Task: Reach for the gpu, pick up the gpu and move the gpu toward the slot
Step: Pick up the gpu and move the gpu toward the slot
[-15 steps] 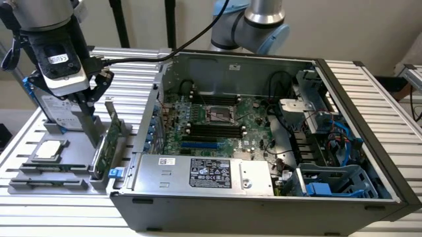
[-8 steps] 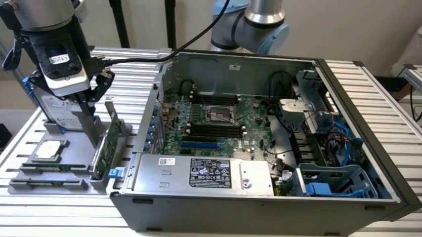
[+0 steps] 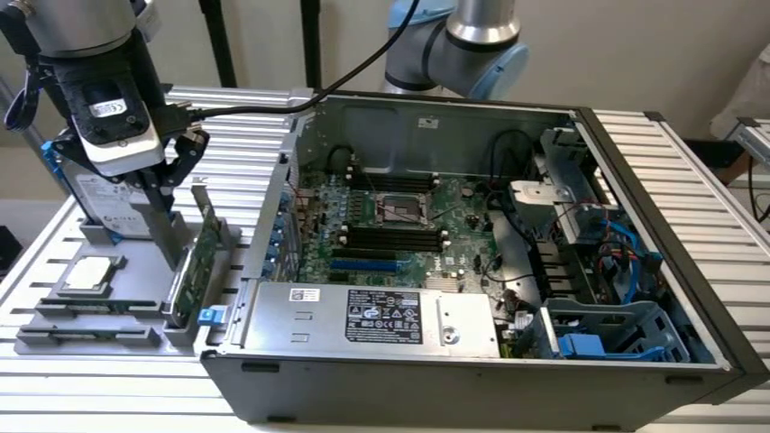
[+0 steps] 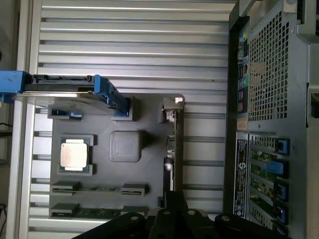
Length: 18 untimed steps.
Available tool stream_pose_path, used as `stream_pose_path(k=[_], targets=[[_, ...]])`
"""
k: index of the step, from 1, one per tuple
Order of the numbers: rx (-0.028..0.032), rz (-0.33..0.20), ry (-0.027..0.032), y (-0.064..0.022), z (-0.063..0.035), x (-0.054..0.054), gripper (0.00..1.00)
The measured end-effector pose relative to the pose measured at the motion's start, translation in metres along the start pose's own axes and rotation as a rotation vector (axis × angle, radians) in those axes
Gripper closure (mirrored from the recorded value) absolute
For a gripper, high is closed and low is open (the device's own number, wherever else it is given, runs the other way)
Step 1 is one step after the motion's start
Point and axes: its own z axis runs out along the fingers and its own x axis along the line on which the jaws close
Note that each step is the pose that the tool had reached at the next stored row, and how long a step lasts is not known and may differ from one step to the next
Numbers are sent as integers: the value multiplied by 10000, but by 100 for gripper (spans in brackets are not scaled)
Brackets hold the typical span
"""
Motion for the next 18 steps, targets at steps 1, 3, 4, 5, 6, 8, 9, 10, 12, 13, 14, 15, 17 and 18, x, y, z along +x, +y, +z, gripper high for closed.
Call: stream_pose_path(k=[1, 3, 4, 5, 6, 8, 9, 10, 12, 13, 14, 15, 17, 18], targets=[[0, 0, 0, 0, 0, 0, 88], [0, 0, 1, 0, 0, 0, 76], [0, 0, 1, 0, 0, 0, 76], [0, 0, 0, 0, 0, 0, 70], [0, 0, 0, 0, 0, 0, 64], [-1, 16, -2, 0, 16, 0, 58], [-1, 35, -2, -1, 33, 0, 58], [-1, 51, -2, -2, 52, 0, 58], [-1, 81, -3, -3, 88, 2, 58], [-1, 89, -4, -4, 106, 2, 58], [0, 90, -4, -5, 124, 2, 58], [-1, 92, -4, -6, 142, 1, 58], [-1, 93, -3, -7, 178, 1, 58], [0, 92, -3, -8, 196, 1, 58]])
